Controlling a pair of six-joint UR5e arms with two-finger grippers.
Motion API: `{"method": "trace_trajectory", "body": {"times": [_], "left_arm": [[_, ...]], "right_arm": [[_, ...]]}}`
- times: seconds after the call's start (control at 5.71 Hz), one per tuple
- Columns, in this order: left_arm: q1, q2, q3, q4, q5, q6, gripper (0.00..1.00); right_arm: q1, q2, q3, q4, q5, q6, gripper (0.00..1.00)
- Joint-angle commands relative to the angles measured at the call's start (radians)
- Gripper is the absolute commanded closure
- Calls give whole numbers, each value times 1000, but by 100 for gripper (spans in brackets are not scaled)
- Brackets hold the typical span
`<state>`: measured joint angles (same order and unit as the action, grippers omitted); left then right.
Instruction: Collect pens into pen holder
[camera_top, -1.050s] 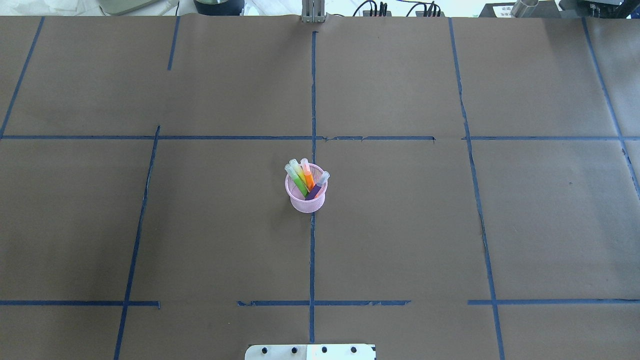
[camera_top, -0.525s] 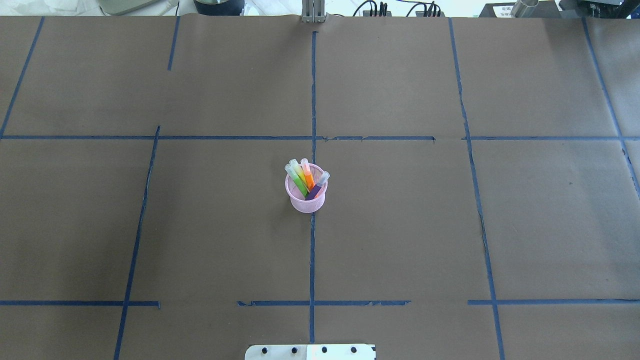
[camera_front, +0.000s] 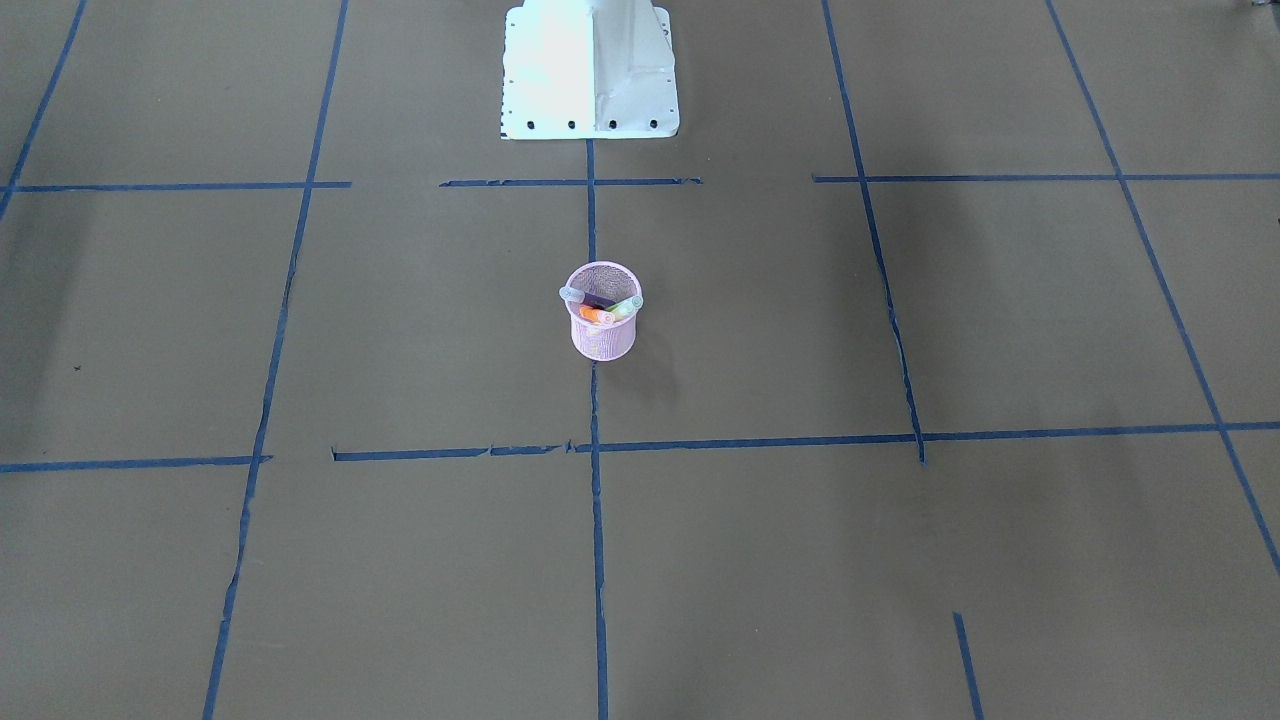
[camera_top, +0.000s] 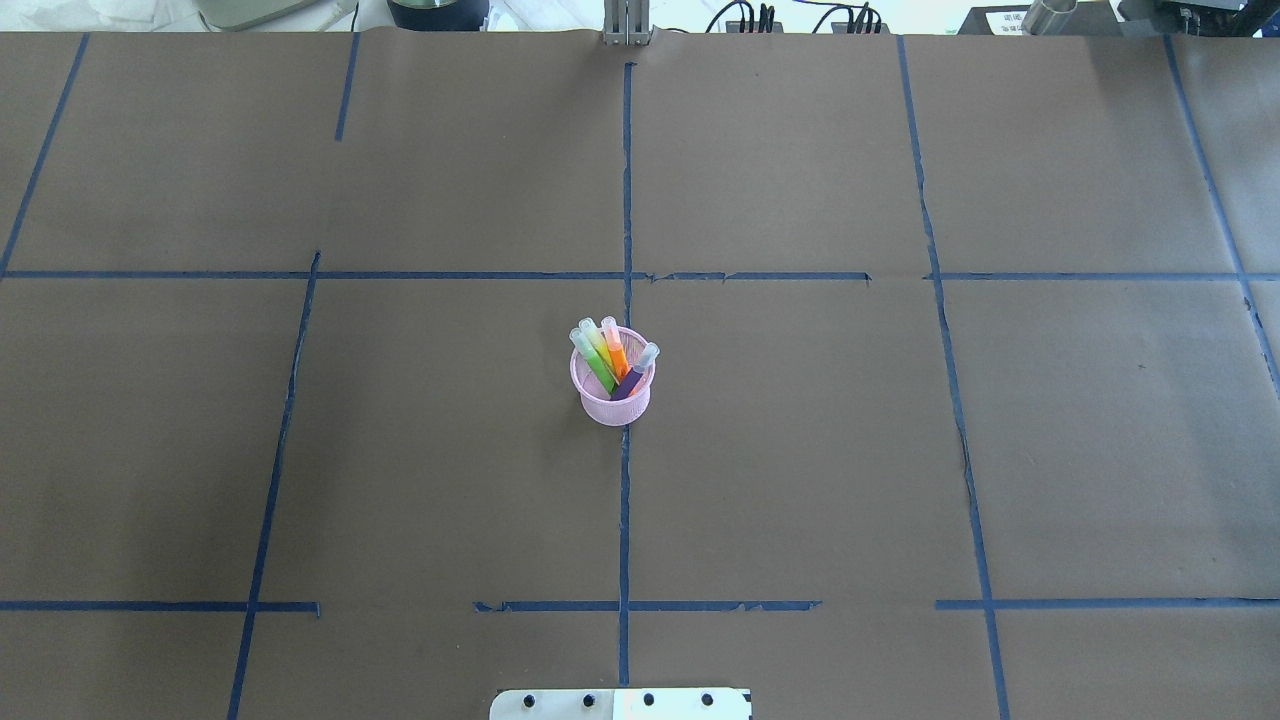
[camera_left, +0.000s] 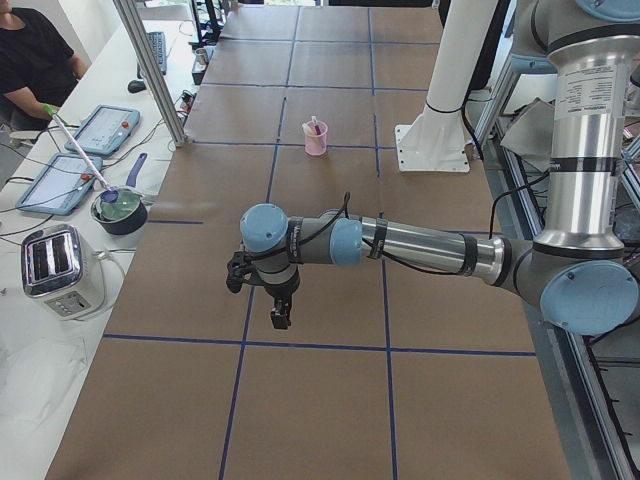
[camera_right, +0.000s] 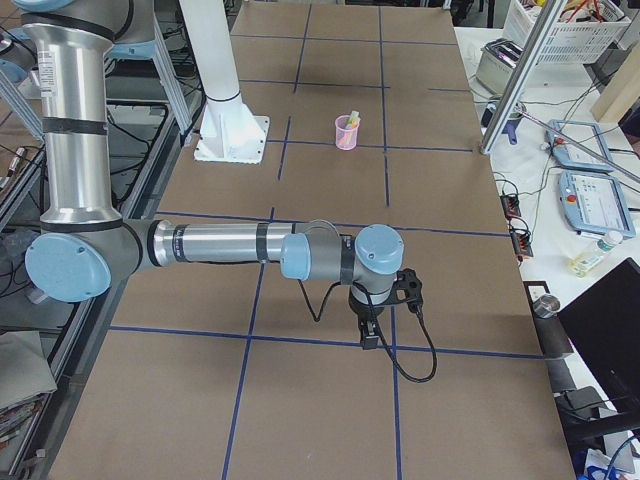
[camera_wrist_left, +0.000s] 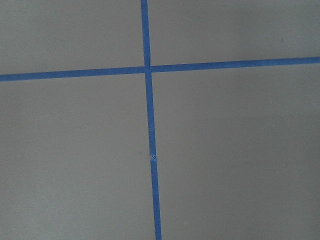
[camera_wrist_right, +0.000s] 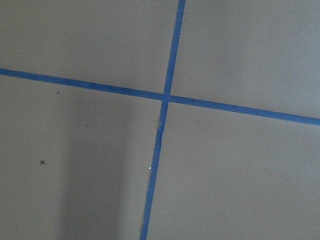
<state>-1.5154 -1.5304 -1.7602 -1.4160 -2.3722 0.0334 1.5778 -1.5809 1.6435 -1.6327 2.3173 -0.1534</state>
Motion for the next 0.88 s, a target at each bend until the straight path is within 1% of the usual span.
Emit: {"method": "trace_trajectory", "body": {"times": [0.0, 0.35, 0.7], "left_arm": [[-5, 9, -5, -1, 2, 5, 0], [-21, 6, 1, 5, 4, 6, 0], [-34, -8, -24, 6, -7, -3, 0]], "right_arm": [[-2, -2, -1, -1, -3, 2, 0], [-27, -4, -7, -1, -4, -1, 0], [-33, -10, -8, 11, -6, -5, 0]]}}
